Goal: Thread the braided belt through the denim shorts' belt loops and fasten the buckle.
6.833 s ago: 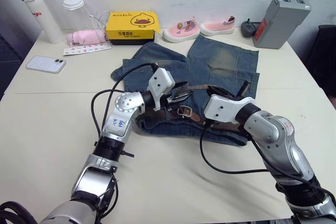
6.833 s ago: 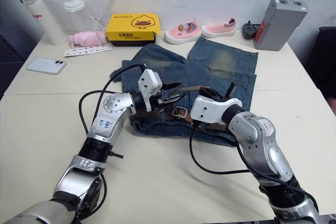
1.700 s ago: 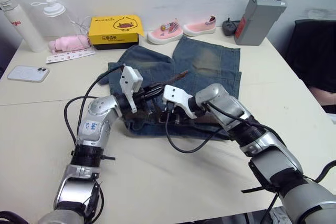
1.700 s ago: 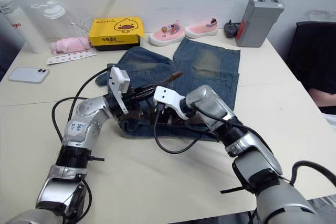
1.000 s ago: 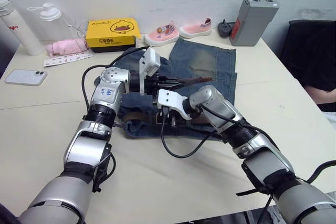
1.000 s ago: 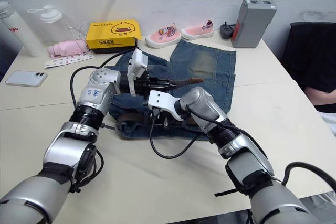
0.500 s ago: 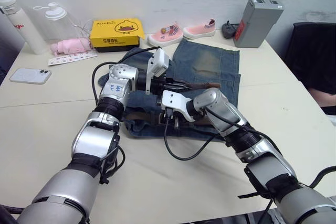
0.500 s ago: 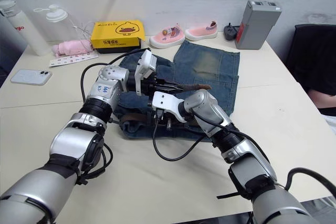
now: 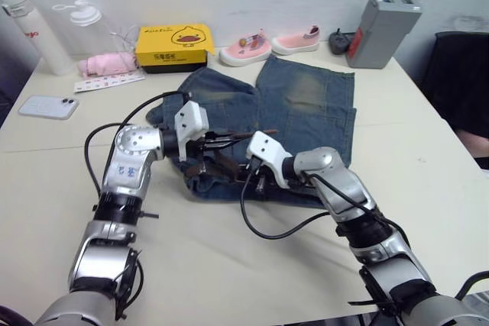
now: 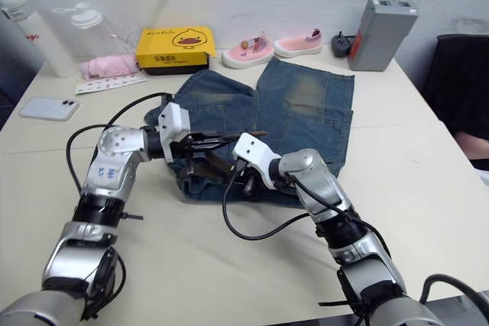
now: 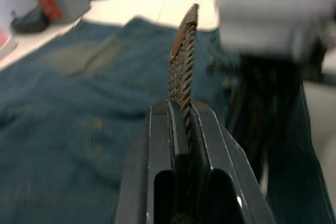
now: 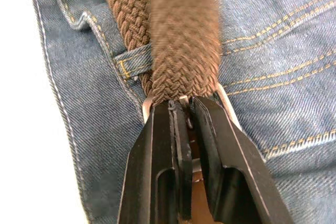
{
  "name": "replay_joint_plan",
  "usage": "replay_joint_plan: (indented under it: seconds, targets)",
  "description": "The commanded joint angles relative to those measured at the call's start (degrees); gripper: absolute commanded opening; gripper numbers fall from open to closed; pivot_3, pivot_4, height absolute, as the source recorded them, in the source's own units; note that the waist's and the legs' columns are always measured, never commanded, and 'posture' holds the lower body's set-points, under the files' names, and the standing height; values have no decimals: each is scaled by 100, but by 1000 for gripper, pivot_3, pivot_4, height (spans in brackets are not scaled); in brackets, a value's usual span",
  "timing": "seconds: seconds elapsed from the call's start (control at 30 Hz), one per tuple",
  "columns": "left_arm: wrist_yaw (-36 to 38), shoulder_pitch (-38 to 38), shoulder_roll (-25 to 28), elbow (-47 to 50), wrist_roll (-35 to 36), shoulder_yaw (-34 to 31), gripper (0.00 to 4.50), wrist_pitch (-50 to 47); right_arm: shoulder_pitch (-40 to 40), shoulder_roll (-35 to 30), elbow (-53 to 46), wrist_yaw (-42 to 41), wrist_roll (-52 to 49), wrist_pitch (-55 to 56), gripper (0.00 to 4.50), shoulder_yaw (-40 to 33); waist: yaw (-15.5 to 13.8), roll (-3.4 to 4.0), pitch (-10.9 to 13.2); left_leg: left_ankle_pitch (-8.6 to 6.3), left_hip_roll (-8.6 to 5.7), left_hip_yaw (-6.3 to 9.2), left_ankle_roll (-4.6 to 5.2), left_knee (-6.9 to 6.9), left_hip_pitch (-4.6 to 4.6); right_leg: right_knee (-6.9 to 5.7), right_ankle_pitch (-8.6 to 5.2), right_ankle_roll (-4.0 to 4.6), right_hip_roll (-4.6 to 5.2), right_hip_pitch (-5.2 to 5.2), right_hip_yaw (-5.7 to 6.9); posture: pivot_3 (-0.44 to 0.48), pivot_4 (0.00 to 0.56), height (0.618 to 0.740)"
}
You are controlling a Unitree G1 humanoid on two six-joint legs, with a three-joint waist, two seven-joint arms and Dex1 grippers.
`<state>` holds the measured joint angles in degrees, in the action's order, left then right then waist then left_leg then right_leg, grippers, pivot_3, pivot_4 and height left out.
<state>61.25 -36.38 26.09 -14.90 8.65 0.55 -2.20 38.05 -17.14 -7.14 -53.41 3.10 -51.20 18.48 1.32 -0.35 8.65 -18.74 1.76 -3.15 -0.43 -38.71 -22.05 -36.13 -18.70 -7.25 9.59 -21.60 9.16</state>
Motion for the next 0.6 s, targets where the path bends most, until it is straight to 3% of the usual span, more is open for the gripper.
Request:
replay_joint_plan:
  seconds: [0.03,0.07,0.17,0.2,0.23,0.27,0.3,0.47,0.6]
  targets:
    - [-438,261,132,790,41,-138,0,-198,-125,-7,-1016,335,-295,-610,1138,-365,-14,5,10,-5,0,7,2,-26,-37,5,0,0,-3,-15,5,0,150,683]
    - [-522,317,160,922,94,-174,0,-301,-171,-5,-1326,435,-361,-782,1364,-461,-17,5,14,-9,0,11,4,-35,-42,5,0,0,-3,-16,5,0,150,683]
    - [-669,384,223,1185,233,-222,0,-561,-331,-31,-2140,694,-562,-1128,2772,-705,-33,7,19,-10,-5,8,6,-38,-51,13,0,0,-3,-16,8,0,150,683]
    - [-685,393,244,1235,249,-220,0,-603,-445,-75,-2409,755,-591,-1152,3059,-770,-39,7,19,-10,-4,8,6,-38,-51,14,0,0,-3,-16,9,0,150,683]
    - [-692,409,267,1281,265,-217,0,-639,-611,-216,-2657,834,-526,-1067,3677,-737,-50,8,19,-10,-4,5,6,-38,-49,13,0,0,-3,-15,9,0,150,683]
    - [-707,423,288,1323,285,-210,0,-674,-725,-331,-2832,913,-503,-1018,3860,-702,-57,8,19,-10,-4,2,6,-37,-49,13,0,0,-3,-15,9,0,150,683]
    - [-717,424,310,1334,295,-205,0,-694,-873,-528,-2978,995,-394,-889,4357,-559,-65,8,19,-10,-4,-7,6,-36,-47,13,0,0,-3,-14,10,0,150,683]
    - [-734,341,372,1303,395,-241,0,-815,-1525,-1061,-3151,1720,347,-159,4357,252,-75,7,21,-12,-4,-20,6,-35,-46,18,0,0,-3,-15,9,0,150,683]
    - [-732,235,407,1206,416,-229,0,-812,-1741,-818,-2968,2365,685,91,4357,524,-58,7,22,-12,-2,-33,6,-33,-38,17,0,0,-3,-15,4,0,150,683]
